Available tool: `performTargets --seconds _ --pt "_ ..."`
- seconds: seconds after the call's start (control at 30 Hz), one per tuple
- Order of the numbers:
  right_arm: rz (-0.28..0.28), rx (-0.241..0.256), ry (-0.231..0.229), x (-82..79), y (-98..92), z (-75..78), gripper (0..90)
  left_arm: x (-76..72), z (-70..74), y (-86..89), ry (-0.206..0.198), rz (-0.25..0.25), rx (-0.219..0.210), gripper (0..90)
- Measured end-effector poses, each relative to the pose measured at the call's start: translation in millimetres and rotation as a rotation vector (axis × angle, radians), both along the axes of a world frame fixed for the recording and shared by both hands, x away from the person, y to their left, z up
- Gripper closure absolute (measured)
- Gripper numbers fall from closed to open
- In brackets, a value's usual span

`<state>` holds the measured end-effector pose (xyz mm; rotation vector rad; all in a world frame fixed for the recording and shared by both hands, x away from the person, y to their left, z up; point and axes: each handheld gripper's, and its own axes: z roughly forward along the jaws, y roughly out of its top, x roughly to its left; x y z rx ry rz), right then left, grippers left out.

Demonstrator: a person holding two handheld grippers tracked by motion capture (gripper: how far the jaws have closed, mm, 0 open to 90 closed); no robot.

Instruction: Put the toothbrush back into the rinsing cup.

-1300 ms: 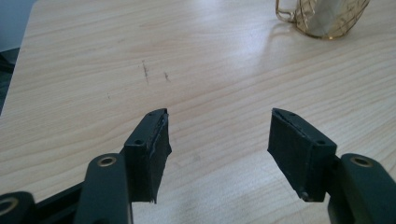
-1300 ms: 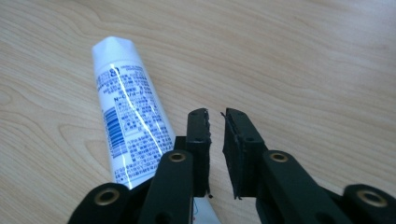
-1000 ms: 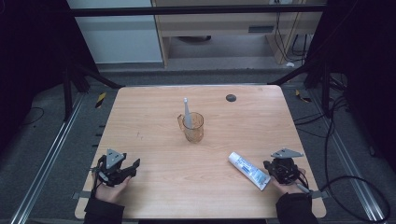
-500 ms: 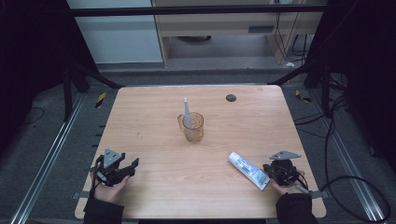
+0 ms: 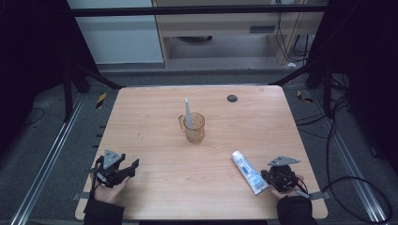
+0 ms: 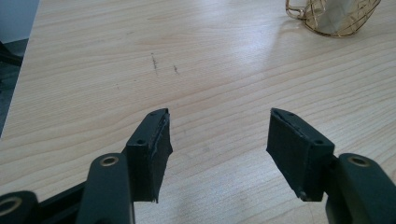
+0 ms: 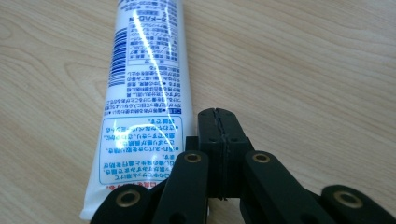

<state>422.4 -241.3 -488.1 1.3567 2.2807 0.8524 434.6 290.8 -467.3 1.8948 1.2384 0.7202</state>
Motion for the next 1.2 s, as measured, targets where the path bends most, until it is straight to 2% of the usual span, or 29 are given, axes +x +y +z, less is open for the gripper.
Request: performTargets --seconds 0.5,0.63,1.2 --pt "0.054 0.035 -0.005 -14.0 17.1 -0.7 89.9 0.3 -0.4 -0.1 0.003 0.005 0.0 38.4" --pt "0.076 0.043 -0.015 -15.4 21.9 -0.4 89.8 0.5 -0.6 -0.3 0.004 0.005 0.0 38.4" --pt "0.13 0.087 -0.009 -15.1 39.7 -0.4 89.7 1.5 -1.5 -1.0 0.015 0.009 0.01 37.1"
